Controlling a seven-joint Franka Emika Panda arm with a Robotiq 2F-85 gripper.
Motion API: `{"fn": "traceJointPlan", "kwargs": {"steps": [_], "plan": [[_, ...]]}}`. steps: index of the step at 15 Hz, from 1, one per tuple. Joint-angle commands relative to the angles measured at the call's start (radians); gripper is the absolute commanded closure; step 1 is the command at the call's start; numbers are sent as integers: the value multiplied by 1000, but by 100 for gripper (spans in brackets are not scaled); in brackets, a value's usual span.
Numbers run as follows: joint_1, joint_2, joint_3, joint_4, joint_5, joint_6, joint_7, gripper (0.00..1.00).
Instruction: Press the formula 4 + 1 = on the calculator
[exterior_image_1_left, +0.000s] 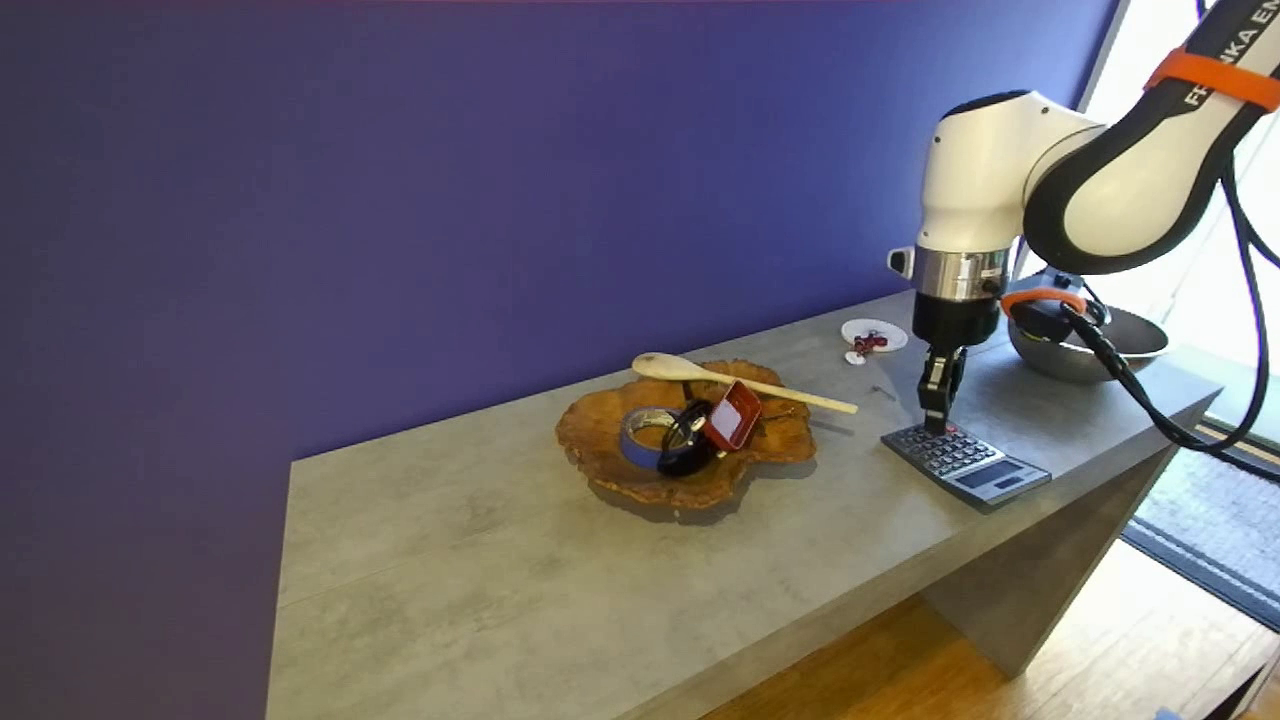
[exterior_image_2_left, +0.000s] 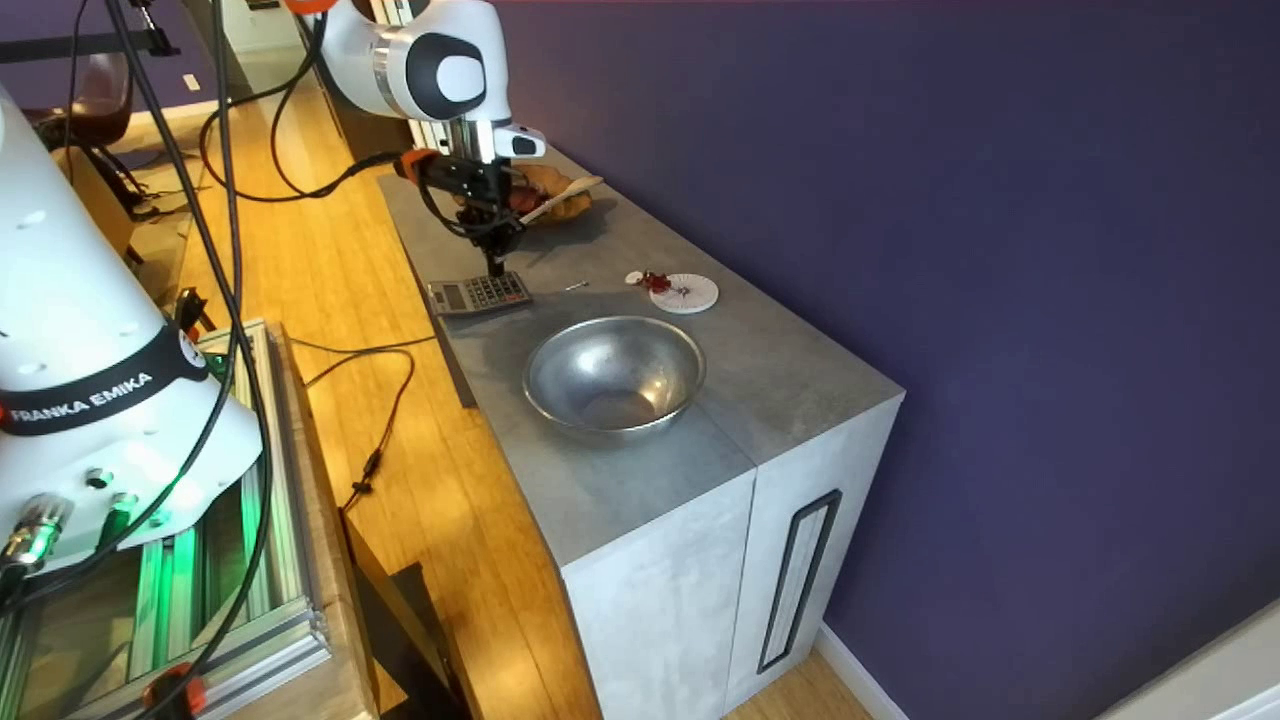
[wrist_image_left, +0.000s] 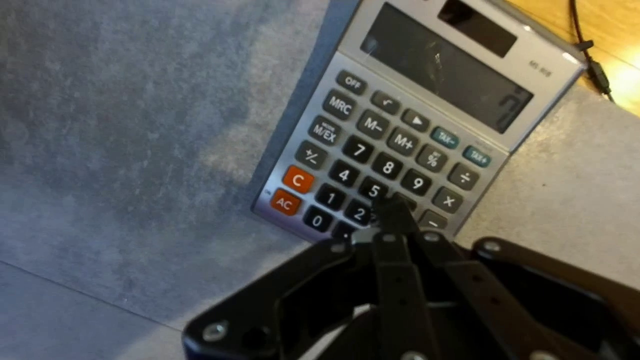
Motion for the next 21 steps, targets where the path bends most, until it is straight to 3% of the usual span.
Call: {"fn": "traceJointPlan", "kwargs": {"steps": [1,21], "plan": [[-14,-26,-14,-33,-31,0,10,100],[-31,20,11,-16,-3,-9,-25,100]]}}
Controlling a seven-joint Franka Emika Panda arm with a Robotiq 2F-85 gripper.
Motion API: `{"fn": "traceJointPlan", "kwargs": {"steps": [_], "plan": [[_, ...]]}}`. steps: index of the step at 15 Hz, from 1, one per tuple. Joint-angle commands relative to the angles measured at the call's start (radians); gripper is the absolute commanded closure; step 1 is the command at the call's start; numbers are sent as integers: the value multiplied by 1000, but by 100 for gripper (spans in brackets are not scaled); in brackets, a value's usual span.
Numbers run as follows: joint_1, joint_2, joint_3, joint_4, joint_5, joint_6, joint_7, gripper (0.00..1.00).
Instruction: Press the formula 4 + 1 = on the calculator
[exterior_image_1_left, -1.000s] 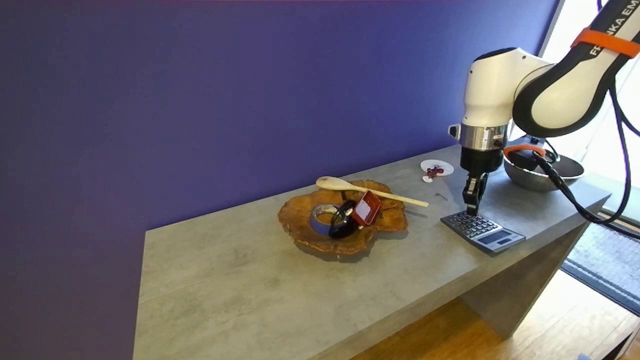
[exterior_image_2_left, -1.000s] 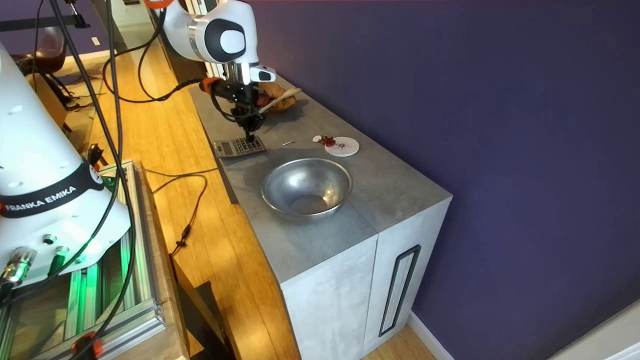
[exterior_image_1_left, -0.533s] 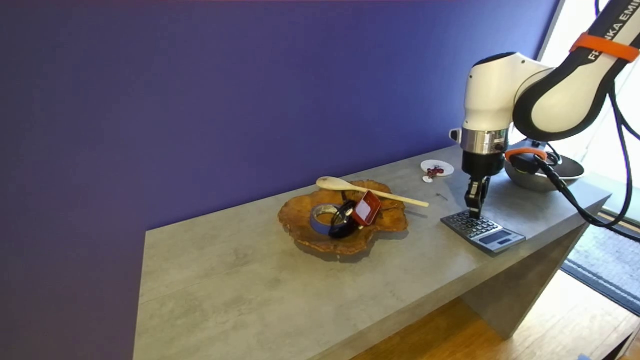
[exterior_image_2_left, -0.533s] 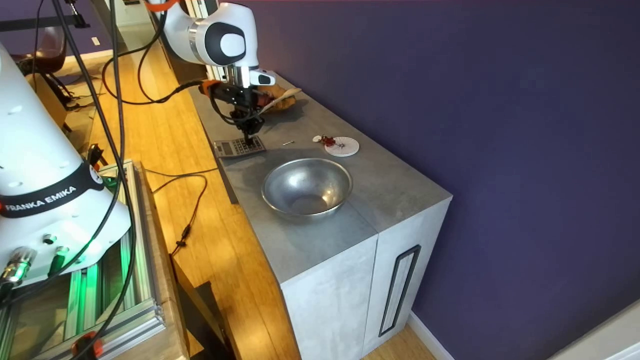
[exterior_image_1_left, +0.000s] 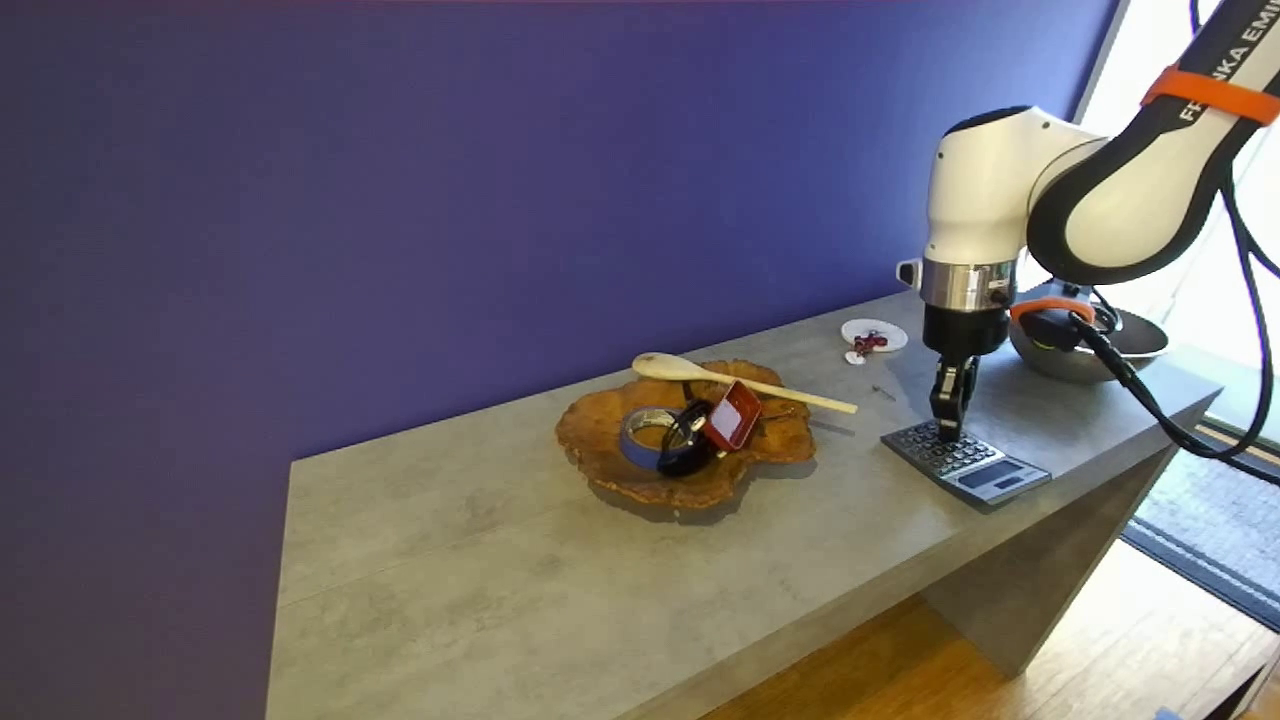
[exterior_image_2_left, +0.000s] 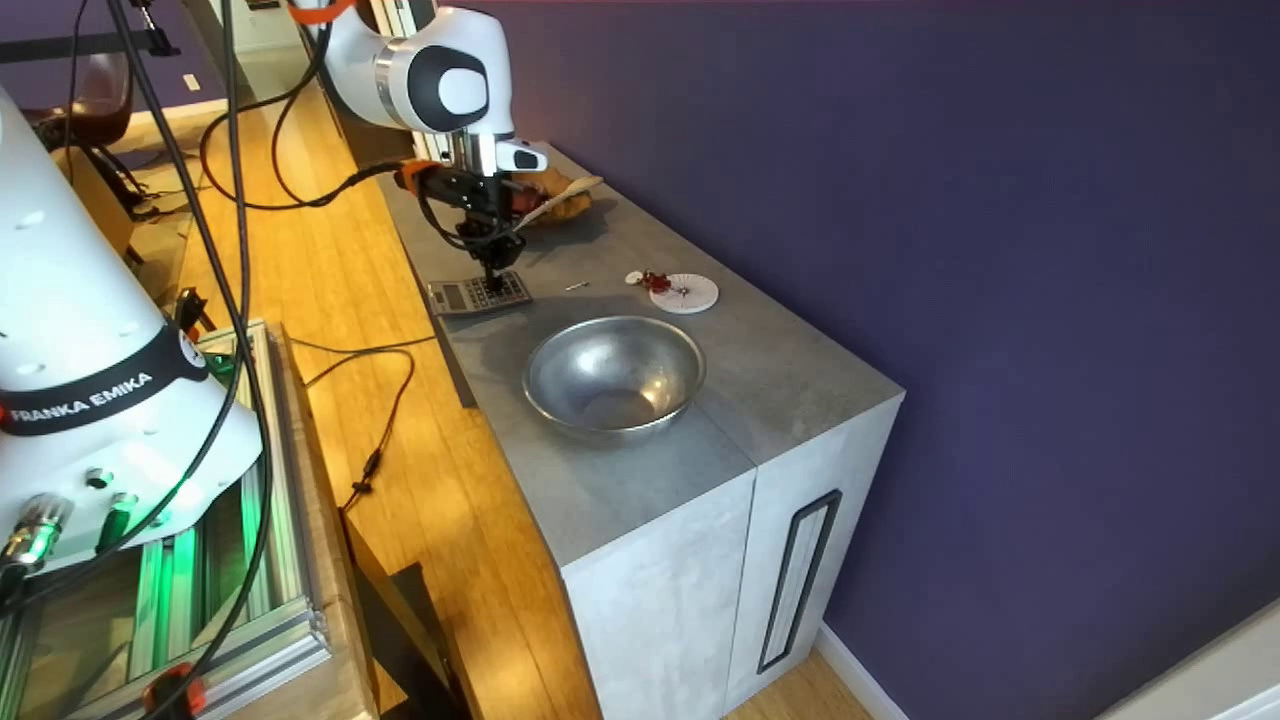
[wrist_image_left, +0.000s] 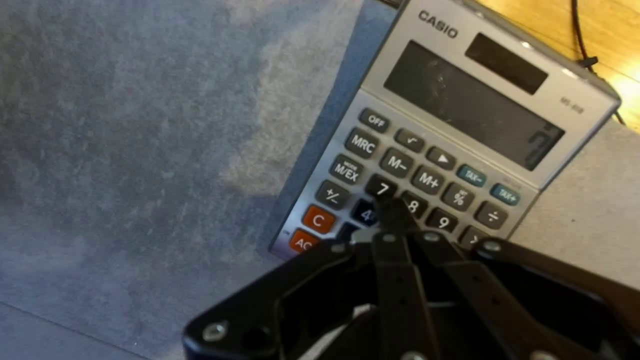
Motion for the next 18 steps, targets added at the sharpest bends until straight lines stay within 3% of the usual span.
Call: {"fn": "traceJointPlan", "kwargs": {"steps": [1,18], "plan": [[-19,3,18,0,-5,-4,-14,100],[-9,51,13,37,-13,-5,-7,100]]}}
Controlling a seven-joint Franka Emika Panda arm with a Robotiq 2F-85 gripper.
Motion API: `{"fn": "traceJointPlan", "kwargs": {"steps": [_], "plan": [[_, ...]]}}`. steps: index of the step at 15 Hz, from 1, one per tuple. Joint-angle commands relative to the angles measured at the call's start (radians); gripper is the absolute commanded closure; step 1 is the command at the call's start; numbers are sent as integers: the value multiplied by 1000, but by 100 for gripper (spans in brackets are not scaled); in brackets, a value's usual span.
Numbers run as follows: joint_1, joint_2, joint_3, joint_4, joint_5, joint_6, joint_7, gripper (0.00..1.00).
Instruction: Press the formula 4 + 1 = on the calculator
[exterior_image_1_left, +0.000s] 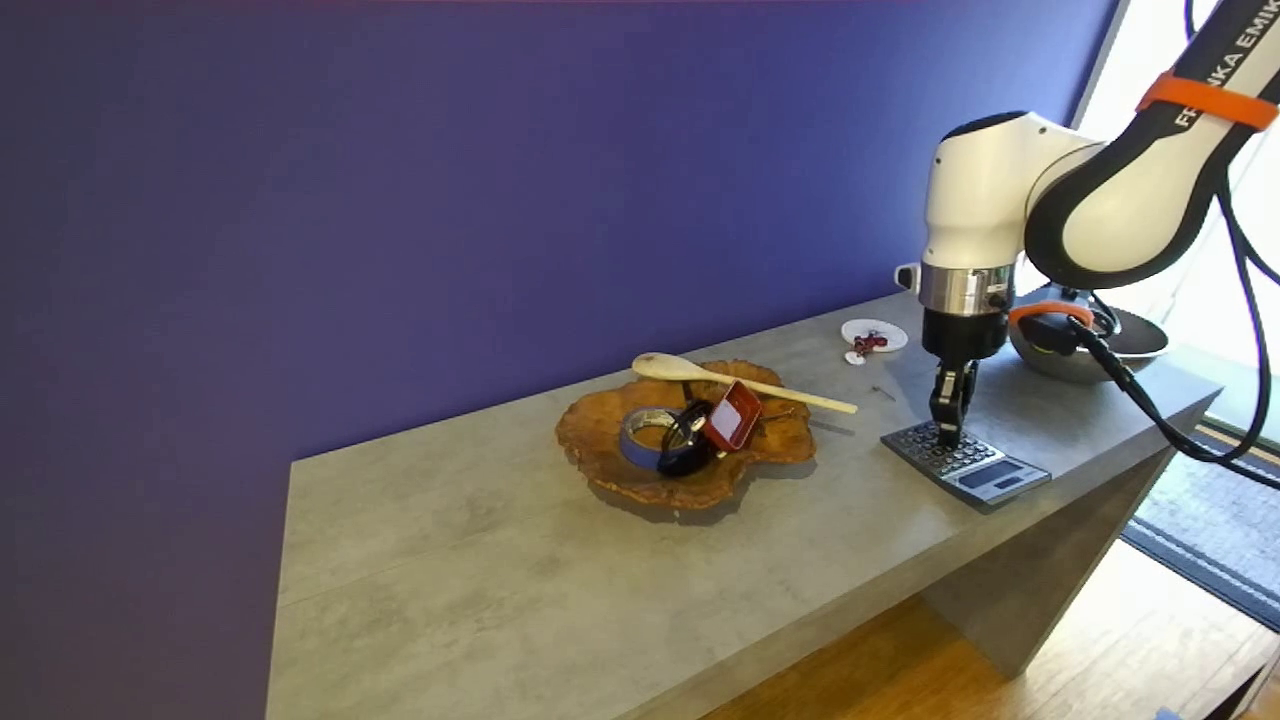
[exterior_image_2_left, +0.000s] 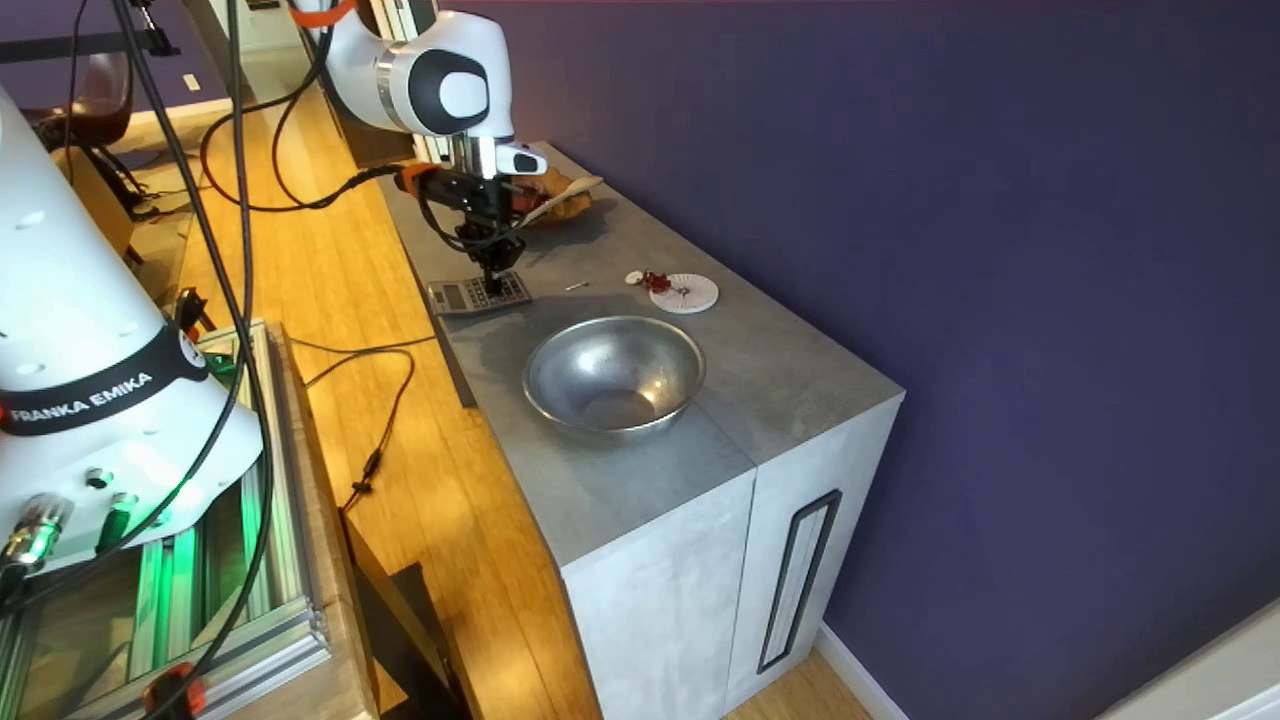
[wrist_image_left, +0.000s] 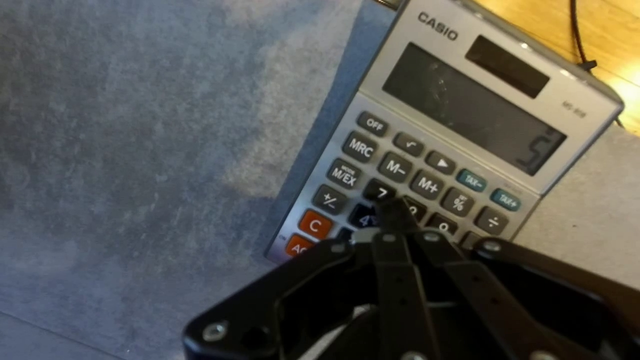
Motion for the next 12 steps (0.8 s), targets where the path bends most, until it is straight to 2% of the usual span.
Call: {"fn": "traceJointPlan", "kwargs": {"steps": [1,12], "plan": [[-10,49,13,39,-11,-11,-8,100],[-11,87,17,88,-11,-80,-12,100]]}}
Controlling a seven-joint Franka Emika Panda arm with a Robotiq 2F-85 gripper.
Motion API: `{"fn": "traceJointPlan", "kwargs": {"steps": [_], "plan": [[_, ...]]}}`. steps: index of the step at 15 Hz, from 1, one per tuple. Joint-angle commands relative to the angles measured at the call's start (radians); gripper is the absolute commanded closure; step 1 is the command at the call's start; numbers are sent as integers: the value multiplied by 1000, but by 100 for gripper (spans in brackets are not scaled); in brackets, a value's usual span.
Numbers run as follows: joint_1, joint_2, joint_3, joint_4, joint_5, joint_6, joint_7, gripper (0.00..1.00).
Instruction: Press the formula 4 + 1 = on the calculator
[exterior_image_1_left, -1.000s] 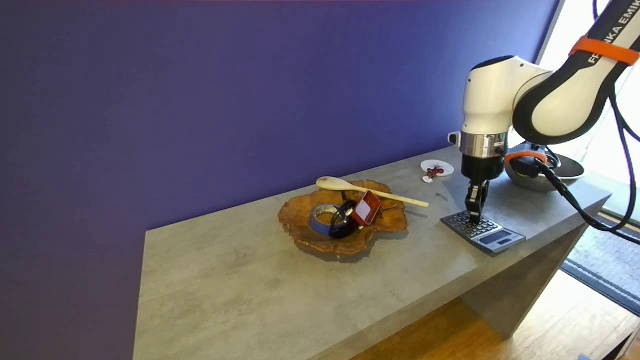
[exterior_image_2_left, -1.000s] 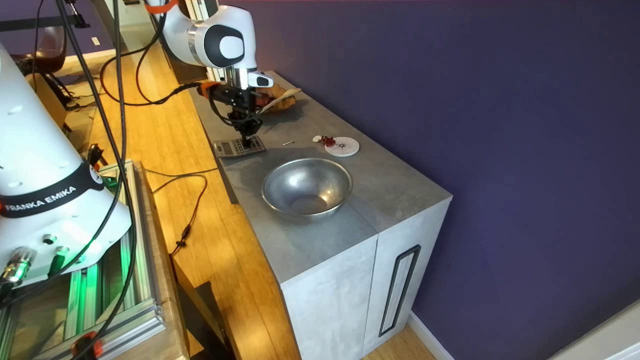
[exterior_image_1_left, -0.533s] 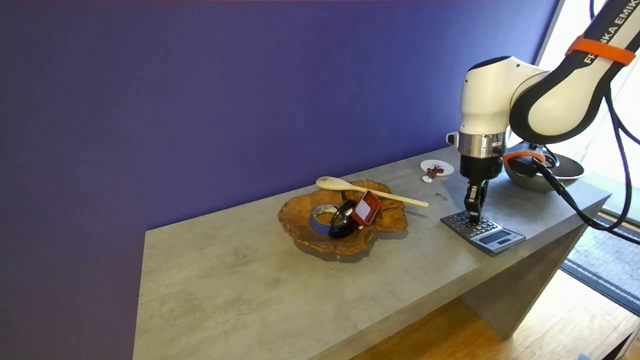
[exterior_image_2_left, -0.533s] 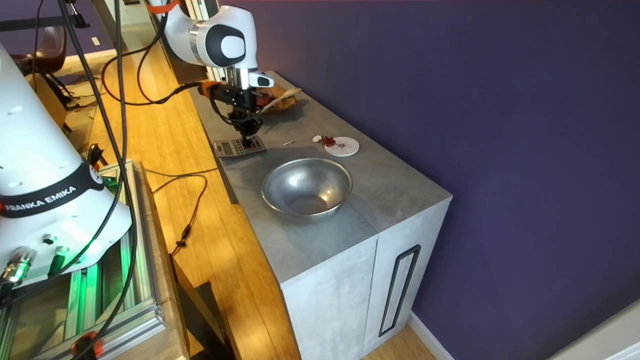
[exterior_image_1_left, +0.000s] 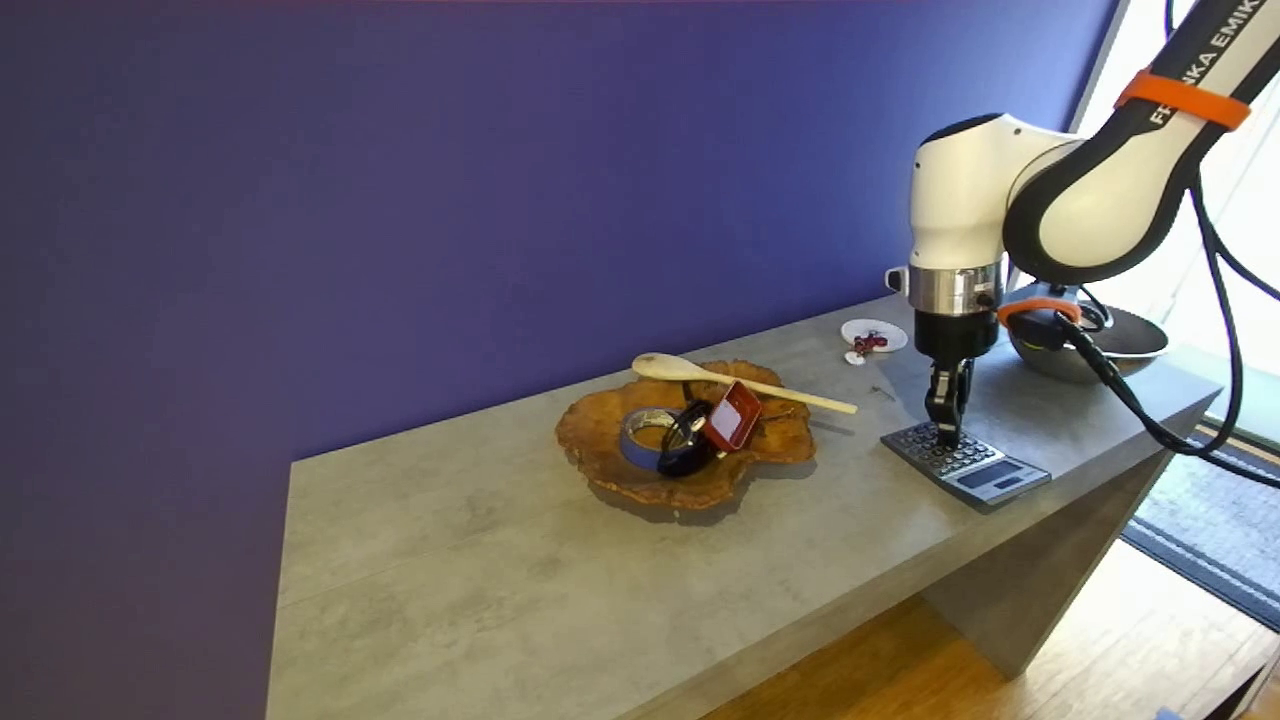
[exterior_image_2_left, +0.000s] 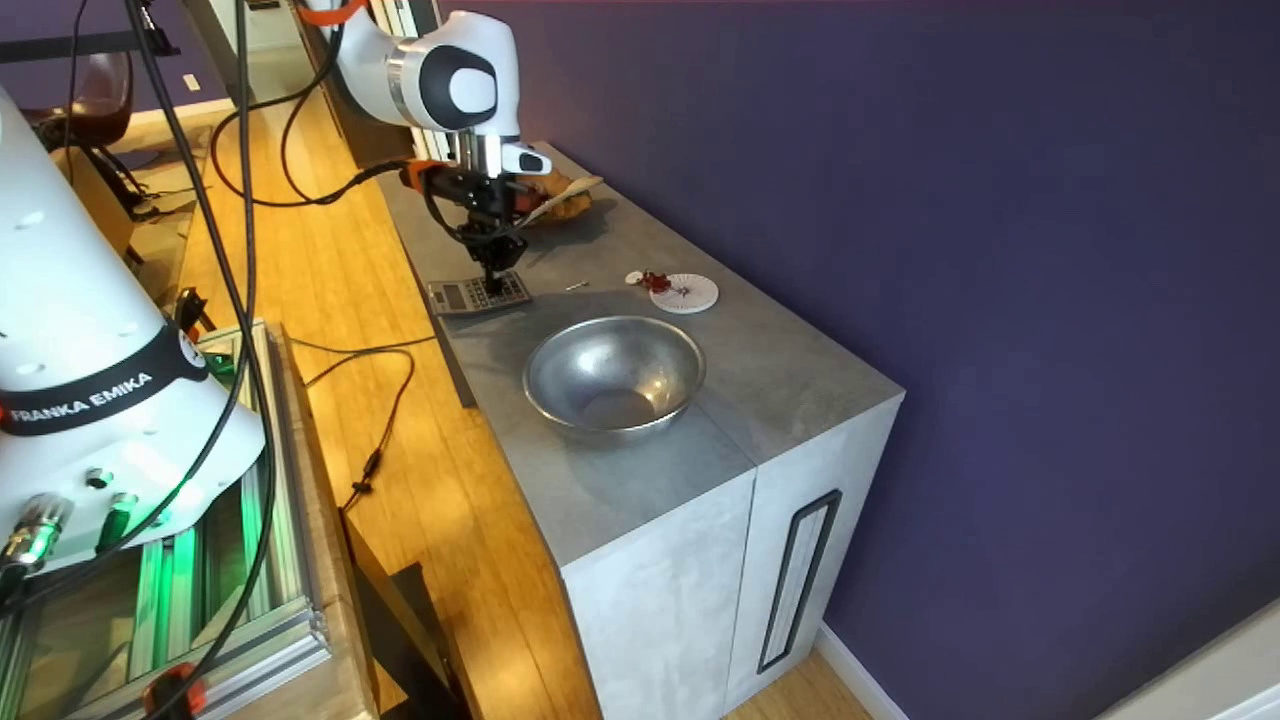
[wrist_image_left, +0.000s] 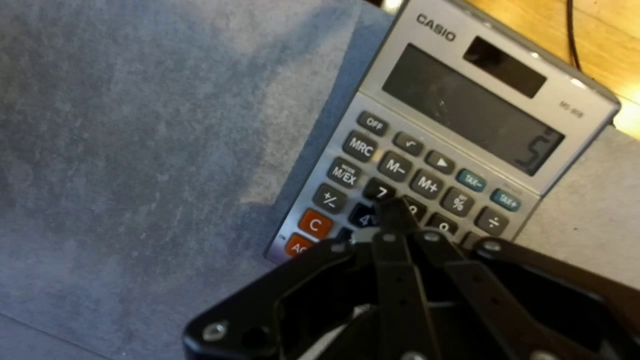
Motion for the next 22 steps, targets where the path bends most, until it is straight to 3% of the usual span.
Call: {"fn": "traceJointPlan", "kwargs": {"steps": [1,22], "plan": [[-14,59,17,33,-7,4,-12,100],[-14,-96,21,-63,-8,68,0,100]]}}
